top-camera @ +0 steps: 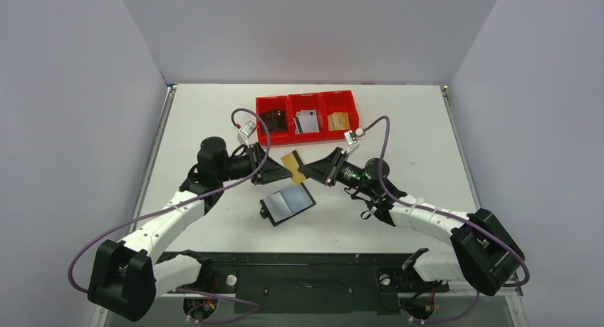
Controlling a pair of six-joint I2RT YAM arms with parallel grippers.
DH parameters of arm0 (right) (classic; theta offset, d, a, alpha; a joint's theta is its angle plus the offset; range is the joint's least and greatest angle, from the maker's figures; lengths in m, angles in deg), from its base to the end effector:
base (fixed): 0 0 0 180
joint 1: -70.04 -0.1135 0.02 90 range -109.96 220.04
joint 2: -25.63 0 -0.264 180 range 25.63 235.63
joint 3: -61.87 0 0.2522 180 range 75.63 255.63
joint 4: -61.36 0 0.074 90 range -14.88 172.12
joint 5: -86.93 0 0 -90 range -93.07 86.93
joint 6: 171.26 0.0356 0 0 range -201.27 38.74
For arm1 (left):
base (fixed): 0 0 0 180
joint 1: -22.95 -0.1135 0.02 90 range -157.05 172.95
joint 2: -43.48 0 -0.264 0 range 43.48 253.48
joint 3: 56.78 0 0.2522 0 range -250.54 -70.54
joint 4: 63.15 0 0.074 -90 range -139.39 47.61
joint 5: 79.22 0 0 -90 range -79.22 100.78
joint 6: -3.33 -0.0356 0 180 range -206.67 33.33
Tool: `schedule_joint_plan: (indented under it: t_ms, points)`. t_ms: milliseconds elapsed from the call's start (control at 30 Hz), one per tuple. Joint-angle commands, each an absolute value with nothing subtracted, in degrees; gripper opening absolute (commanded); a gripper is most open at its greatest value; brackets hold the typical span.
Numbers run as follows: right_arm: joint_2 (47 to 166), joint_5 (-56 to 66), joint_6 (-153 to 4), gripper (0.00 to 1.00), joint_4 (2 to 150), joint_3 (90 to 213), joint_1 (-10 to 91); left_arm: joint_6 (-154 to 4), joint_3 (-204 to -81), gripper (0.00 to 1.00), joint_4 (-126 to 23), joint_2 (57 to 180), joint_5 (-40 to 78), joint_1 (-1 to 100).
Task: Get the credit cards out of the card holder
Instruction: Place the credit card in the storage box.
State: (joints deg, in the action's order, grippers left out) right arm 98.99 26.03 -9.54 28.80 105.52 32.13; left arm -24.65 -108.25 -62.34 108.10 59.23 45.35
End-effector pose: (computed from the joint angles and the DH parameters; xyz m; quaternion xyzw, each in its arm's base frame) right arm 0.2011 0.1786 0.2467 0.0199 0.6913 0.6729 0.2625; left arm 0.2184 -0.1188 0.2711 -0.0057 0.7616 -0.6168 0.1989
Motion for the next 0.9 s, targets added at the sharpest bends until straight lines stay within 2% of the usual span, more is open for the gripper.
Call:
schedule_joint_plan:
  t_ms: [0,467,700,867]
  points:
    - [99.86,27.64,-8.11,0.0,21.98,105.44,32.02,-23.33,-108.81,0.23,-68.23,108.11,60.03,44.41]
    - [102.68,28.94,-4.22,0.0,16.36,104.88,31.73,-20.86,-107.48,0.24,-72.48,109.71,60.19,43.21]
    - [100.69,28.36,-5.02,0.0,21.51,105.56,34.27,-19.87,-108.16,0.25,-74.1,110.96,60.88,41.99]
    - [97.63,28.34,-9.24,0.0,30.24,107.24,40.33,-20.16,-109.03,0.31,-73.92,111.64,61.58,41.23]
